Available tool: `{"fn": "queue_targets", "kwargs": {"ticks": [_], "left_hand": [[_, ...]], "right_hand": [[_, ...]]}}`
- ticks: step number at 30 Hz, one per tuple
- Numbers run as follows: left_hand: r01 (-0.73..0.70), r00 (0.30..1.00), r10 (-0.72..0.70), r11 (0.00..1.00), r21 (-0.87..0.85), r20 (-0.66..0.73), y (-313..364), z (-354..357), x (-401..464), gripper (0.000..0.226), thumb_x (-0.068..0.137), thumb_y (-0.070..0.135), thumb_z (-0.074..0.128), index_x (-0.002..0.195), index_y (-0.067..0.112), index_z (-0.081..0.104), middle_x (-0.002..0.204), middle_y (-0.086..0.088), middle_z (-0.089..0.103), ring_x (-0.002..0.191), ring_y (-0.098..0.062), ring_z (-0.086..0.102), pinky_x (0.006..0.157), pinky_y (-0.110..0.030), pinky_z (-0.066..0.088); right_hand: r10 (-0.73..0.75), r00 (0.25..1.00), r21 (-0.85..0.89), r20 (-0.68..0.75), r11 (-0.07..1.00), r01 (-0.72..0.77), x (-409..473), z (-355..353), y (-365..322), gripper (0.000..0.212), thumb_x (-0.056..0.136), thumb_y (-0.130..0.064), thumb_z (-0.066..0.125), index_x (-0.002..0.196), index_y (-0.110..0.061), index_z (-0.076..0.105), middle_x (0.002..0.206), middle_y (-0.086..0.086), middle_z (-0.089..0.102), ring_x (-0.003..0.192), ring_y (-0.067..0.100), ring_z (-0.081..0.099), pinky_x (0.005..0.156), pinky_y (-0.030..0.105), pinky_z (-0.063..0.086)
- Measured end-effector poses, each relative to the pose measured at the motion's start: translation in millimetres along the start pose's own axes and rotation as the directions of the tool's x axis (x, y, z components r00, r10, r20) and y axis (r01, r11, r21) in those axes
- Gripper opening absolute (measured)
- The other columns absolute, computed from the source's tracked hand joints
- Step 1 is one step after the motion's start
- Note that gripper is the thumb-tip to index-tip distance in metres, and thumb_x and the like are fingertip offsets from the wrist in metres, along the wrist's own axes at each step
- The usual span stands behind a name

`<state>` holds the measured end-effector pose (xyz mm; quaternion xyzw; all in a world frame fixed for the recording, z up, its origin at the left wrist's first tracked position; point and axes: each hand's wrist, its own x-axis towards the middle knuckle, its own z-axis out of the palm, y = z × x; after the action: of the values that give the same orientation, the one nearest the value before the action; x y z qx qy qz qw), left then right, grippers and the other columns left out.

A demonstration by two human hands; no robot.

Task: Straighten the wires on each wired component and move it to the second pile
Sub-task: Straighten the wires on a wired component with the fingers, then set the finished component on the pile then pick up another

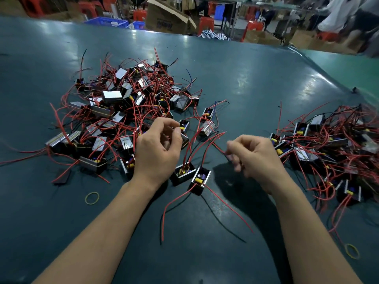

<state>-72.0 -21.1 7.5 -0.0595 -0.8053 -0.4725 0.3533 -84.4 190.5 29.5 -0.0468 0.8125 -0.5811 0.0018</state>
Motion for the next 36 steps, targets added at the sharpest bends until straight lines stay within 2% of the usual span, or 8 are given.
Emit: {"fn": "queue_targets", "kwargs": {"ticks": [5,13,19,23,27,29,34,36], "left_hand": [[-0.003,0.992,-0.027,0.972,0.235,0.122,-7,-1,-4,0.009,0.094,0.021,0.059,0.088,0.015,0.062,0.057,0.009,0.056,0.049,-0.012,0.053,0.053,-0.029,0.047],[0.225,0.934,-0.166,0.961,-0.159,0.316,5,3,-11,0.019,0.102,0.022,0.049,0.089,0.014,0.06,0.05,-0.007,0.063,0.034,-0.019,0.057,0.038,-0.026,0.046],[0.065,0.993,-0.05,0.988,-0.141,0.108,0,3,-8,0.021,0.1,0.03,0.044,0.085,0.019,0.054,0.055,0.001,0.064,0.045,-0.011,0.058,0.047,-0.025,0.046],[0.095,0.994,-0.099,0.992,-0.082,-0.046,-6,3,-2,0.025,0.098,0.034,0.044,0.083,0.02,0.058,0.055,0.006,0.06,0.045,-0.005,0.054,0.05,-0.023,0.042],[0.021,0.999,-0.026,0.992,0.123,0.043,-6,5,-6,0.024,0.096,0.034,0.049,0.081,0.021,0.063,0.054,0.007,0.058,0.05,-0.015,0.058,0.052,-0.034,0.049],[-0.022,0.999,0.016,0.976,0.215,0.03,-4,6,-6,0.022,0.094,0.032,0.053,0.08,0.02,0.064,0.053,0.013,0.051,0.05,-0.016,0.052,0.052,-0.033,0.047],[-0.121,0.992,0.096,0.918,0.377,0.085,-7,7,-3,0.017,0.086,0.023,0.057,0.097,0.013,0.067,0.091,0.001,0.065,0.088,-0.023,0.052,0.078,-0.033,0.042],[-0.126,0.98,0.038,0.881,0.457,0.197,-12,9,-1,0.032,0.087,0.026,0.058,0.115,0.012,0.065,0.115,-0.006,0.063,0.11,-0.029,0.051,0.096,-0.036,0.039]], "right_hand": [[0.15,0.869,-0.015,0.471,0.987,-0.162,-12,12,-9,0.047,0.071,-0.054,0.077,0.105,-0.024,0.063,0.076,0.0,0.065,0.047,0.019,0.06,0.032,0.019,0.034],[-0.019,0.925,-0.338,0.379,0.928,0.157,-18,33,-13,0.092,0.048,-0.072,0.074,0.129,-0.04,0.046,0.111,-0.016,0.046,0.089,-0.004,0.058,0.077,0.034,0.057],[-0.18,0.955,-0.417,0.236,0.869,0.267,-16,40,-16,0.047,0.076,-0.037,0.08,0.116,-0.025,0.058,0.109,0.0,0.06,0.101,0.019,0.06,0.094,0.04,0.048],[-0.252,0.947,-0.351,-0.199,0.921,0.172,-10,11,-20,0.042,0.077,-0.031,0.08,0.113,-0.019,0.061,0.107,0.005,0.064,0.095,0.023,0.063,0.089,0.04,0.051],[-0.024,0.76,-0.555,-0.649,0.698,-0.452,-4,-34,-7,0.085,0.075,-0.051,0.077,0.135,-0.003,0.04,0.135,0.023,0.044,0.124,0.041,0.042,0.099,0.05,0.039],[-0.092,0.685,-0.563,-0.723,0.653,-0.507,-6,-37,-7,0.083,0.078,-0.049,0.075,0.135,-0.001,0.038,0.139,0.024,0.04,0.129,0.042,0.035,0.103,0.051,0.034],[-0.561,0.569,-0.64,-0.602,0.765,0.077,-4,-11,-14,0.024,0.088,-0.02,0.059,0.106,-0.004,0.061,0.104,0.016,0.061,0.101,0.035,0.053,0.091,0.034,0.034],[-0.608,0.659,-0.566,-0.443,0.76,0.32,-2,4,-14,0.011,0.088,-0.012,0.059,0.095,-0.005,0.065,0.091,0.011,0.064,0.086,0.029,0.058,0.082,0.039,0.045]]}}
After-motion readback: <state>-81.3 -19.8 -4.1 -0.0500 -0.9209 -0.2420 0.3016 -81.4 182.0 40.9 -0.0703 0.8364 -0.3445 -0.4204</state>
